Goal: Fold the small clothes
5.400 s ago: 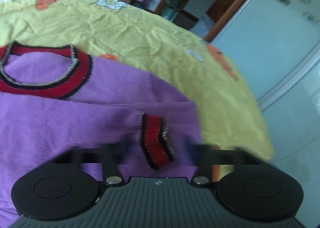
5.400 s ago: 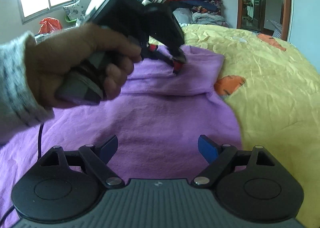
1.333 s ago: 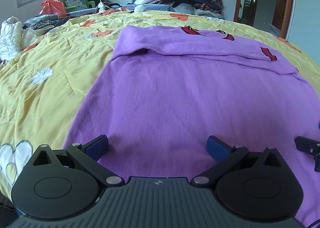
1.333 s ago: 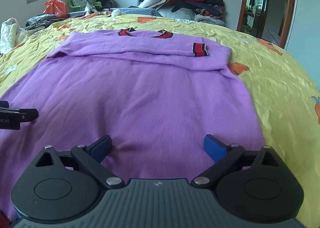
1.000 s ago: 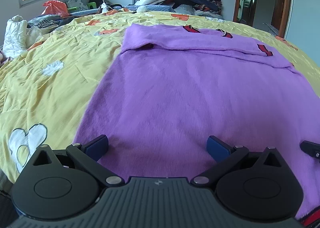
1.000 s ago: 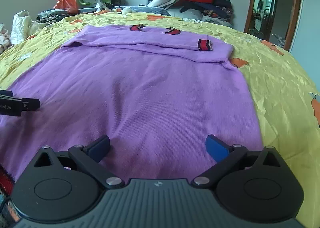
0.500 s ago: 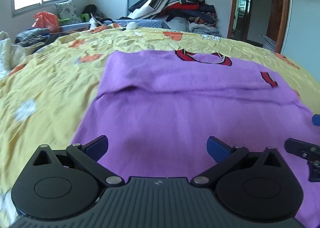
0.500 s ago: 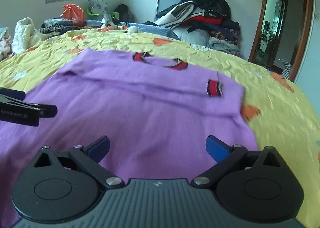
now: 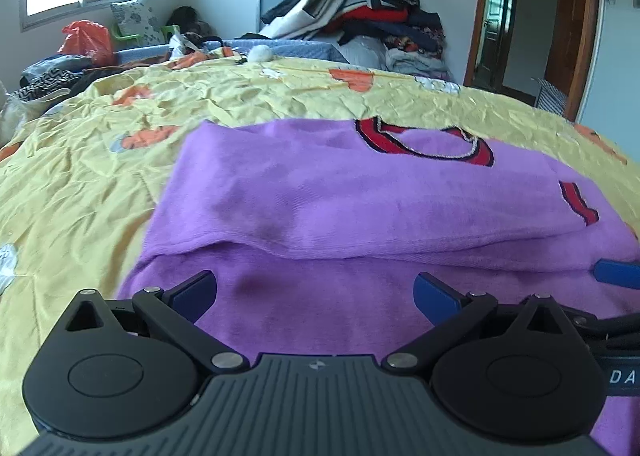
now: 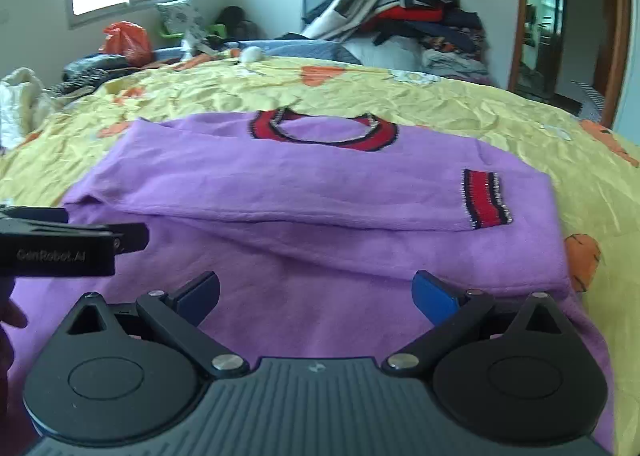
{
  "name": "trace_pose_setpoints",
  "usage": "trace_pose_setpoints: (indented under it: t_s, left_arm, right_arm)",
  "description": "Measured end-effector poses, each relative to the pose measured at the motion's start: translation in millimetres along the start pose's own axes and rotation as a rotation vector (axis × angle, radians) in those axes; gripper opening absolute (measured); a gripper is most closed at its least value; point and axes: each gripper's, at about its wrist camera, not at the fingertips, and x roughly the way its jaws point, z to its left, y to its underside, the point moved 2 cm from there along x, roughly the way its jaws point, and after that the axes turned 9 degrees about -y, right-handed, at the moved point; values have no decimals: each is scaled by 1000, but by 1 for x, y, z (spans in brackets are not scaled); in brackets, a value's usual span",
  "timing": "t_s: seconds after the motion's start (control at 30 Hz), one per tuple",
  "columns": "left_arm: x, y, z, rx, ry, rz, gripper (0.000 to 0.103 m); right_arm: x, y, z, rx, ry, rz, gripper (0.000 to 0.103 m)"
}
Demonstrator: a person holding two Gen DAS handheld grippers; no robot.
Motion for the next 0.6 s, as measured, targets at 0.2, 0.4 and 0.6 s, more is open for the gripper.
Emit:
trace_pose_setpoints:
  t_s: [0.2,0.4,0.6]
  left_arm:
    - [6,11,-5,45,1,36,103]
    - [-16,29,13,52,16,64,103]
    - [-50,59,39,85,28,72,103]
  right_arm:
    - [4,5,-4,14,4,26,103]
    - [-9,11,-4,10,22,40,103]
    - [-23,26,-4,0,33,64,103]
